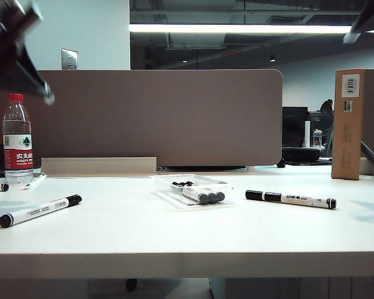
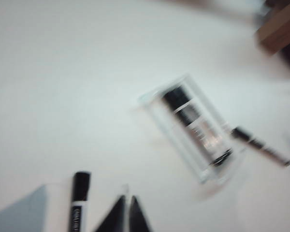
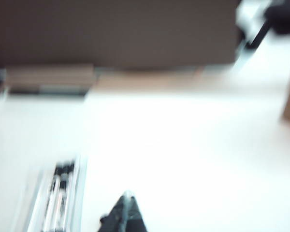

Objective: Pick up the markers scattered on the table and put them into the packaging box, making sure the markers fit the shape of the box's grooves.

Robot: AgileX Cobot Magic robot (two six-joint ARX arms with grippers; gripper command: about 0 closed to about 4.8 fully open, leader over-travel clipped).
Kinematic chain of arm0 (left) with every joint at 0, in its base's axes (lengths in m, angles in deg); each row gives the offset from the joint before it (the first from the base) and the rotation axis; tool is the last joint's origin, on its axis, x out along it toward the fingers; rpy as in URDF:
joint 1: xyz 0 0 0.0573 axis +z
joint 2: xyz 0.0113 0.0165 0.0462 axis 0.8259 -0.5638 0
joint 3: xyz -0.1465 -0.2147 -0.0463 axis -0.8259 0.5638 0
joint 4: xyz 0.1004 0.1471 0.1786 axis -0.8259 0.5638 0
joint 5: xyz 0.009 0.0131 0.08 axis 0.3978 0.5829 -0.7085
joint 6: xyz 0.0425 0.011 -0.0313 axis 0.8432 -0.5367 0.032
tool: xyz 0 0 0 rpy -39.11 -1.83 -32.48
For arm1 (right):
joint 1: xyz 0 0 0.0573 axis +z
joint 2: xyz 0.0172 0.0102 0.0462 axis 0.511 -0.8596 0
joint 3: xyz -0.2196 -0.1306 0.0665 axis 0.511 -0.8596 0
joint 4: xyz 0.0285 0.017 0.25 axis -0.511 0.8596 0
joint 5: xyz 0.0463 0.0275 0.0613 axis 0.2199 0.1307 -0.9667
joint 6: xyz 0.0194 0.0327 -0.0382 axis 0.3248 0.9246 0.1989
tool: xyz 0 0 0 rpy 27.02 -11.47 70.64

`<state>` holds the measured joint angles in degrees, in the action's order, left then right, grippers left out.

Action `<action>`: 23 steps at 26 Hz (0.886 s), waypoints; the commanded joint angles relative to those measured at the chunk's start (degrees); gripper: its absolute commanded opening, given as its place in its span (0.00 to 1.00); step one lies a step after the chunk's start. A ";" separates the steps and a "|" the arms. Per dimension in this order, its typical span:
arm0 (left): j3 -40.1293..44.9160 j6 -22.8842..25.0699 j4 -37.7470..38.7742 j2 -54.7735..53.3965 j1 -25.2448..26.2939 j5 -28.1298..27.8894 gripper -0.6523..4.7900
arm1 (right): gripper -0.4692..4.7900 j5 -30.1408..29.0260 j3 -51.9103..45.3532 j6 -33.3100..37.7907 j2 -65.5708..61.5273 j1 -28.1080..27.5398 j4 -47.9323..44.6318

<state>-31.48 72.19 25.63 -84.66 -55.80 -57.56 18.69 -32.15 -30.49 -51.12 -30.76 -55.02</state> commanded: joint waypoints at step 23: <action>-10.69 17.40 19.65 -24.94 -9.57 -21.00 0.69 | 0.61 -0.37 26.67 -25.22 -44.44 6.32 27.50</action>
<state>-41.95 89.35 44.74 -109.16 -65.18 -78.50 18.74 -5.68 -55.17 -95.78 -24.93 -28.18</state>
